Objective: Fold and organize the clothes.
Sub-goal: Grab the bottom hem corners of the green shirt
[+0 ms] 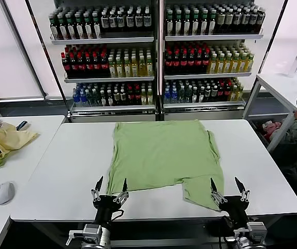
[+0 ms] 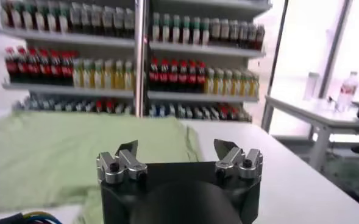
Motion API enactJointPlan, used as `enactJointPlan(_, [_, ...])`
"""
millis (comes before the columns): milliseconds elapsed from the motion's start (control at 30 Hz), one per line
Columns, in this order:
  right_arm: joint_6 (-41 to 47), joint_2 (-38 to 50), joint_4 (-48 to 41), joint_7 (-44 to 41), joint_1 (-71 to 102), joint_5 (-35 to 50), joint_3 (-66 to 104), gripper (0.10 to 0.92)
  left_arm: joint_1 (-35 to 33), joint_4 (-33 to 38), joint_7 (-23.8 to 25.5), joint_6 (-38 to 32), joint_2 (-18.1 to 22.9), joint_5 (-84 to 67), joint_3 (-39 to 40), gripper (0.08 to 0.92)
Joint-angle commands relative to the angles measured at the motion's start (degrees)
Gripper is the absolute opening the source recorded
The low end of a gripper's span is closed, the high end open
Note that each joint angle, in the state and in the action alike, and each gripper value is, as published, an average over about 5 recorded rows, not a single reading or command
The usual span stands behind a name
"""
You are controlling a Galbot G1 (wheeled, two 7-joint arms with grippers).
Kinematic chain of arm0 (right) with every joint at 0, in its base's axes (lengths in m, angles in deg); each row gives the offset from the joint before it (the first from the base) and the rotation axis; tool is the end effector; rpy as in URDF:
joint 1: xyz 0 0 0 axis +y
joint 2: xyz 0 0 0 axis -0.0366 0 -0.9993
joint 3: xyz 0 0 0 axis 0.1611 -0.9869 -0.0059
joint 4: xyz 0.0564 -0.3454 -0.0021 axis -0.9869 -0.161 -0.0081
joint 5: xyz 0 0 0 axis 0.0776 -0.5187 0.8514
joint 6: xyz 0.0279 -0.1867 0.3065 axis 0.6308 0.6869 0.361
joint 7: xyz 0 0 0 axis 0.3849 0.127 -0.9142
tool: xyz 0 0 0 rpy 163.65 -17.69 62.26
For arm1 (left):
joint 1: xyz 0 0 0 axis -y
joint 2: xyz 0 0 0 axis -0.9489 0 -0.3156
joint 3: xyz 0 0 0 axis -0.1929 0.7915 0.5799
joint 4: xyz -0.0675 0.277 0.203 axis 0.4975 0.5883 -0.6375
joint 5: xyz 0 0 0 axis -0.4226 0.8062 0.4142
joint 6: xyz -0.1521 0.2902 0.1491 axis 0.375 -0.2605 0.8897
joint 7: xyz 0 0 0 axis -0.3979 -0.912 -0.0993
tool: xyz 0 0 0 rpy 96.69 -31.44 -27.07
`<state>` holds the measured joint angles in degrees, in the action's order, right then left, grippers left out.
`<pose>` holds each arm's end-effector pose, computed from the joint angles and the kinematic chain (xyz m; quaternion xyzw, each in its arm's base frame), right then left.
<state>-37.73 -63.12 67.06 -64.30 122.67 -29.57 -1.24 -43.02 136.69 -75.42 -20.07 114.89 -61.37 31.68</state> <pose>0.1651 -0.0485 -0.2741 -0.0211 -0.9889 0.0439 0.1406 0.1953 -0.0461 -0.2904 -0.0238 -0.9920 -0.0468 0.1149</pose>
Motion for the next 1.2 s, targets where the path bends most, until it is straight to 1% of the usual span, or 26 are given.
enactJointPlan(33, [3.0,-0.3,-2.3,0.9,0.1,0.2,-0.2,0.823,7.9,-5.0,-3.8,13.8,-1.5,-5.7,0.6,0.823])
enactJointPlan(200, [3.7,-0.9,-3.8,1.3,-0.1,-0.7,-1.5,0.823,9.4,-7.3,-4.5,15.6,-0.9,-5.0,2.4,0.823])
enactJointPlan(400, [4.3,-2.0,-6.3,1.9,-1.1,-2.0,-3.2,0.823,11.0,-9.3,-5.5,16.0,-0.7,-4.8,3.1,0.823])
enactJointPlan(767, [4.3,-3.4,-9.7,1.7,-2.2,-2.8,-4.5,0.814,10.9,-10.1,-5.3,16.0,-0.8,-8.7,3.9,0.823])
enactJointPlan(867, [4.3,-3.5,-10.3,1.6,-2.4,-2.3,-4.5,0.759,11.0,-10.3,-5.2,16.0,-0.9,-10.0,4.1,0.797])
enactJointPlan(900, [4.2,-3.5,-10.6,1.5,-2.5,-2.2,-4.5,0.734,11.1,-10.5,-5.2,16.0,-1.0,-10.3,4.1,0.777])
enactJointPlan(1133, [3.5,-3.8,-11.2,1.0,-2.6,-2.1,-4.4,0.529,11.2,-10.9,-5.4,16.0,-1.4,-11.6,4.0,0.576])
enactJointPlan(1200, [3.1,-3.8,-11.2,0.6,-2.5,-2.1,-4.4,0.484,11.0,-10.9,-5.4,16.0,-1.5,-11.6,4.0,0.524])
